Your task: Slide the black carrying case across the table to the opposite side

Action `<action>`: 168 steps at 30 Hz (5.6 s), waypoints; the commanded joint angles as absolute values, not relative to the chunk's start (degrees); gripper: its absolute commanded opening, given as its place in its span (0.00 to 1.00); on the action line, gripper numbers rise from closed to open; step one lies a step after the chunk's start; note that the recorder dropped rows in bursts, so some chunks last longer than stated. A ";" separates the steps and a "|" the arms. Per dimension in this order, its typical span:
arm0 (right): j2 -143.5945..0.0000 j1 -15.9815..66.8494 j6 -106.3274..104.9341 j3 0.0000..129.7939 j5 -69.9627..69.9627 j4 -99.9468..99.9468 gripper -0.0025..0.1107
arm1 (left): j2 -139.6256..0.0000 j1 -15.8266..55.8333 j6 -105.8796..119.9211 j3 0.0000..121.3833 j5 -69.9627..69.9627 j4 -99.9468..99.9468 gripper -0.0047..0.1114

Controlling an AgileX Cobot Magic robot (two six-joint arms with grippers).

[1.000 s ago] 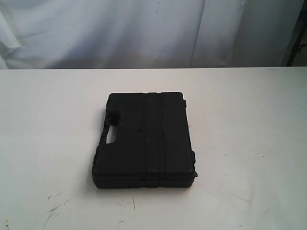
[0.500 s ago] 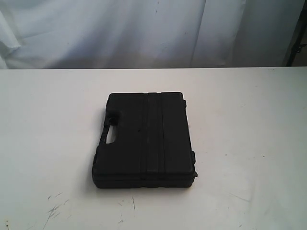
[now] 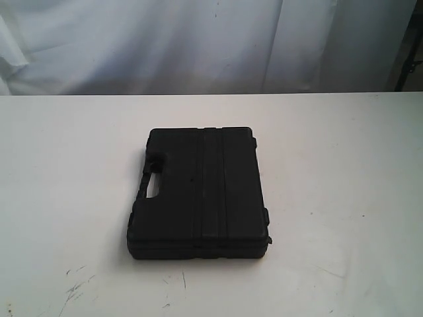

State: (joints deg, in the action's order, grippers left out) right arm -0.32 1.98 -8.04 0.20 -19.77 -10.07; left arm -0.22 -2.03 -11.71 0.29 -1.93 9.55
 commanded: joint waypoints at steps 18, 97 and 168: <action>0.00 1.69 -7.96 0.00 -19.82 -10.14 0.02 | -17.98 -1.71 -22.55 20.88 5.65 9.35 0.04; 0.00 1.69 -7.96 0.00 -19.82 -10.14 0.02 | -108.83 16.94 -4.65 82.76 56.05 -10.25 0.04; 0.00 1.69 -7.99 0.00 -19.70 -10.14 0.02 | -125.33 15.52 -10.51 87.55 57.96 -2.14 0.04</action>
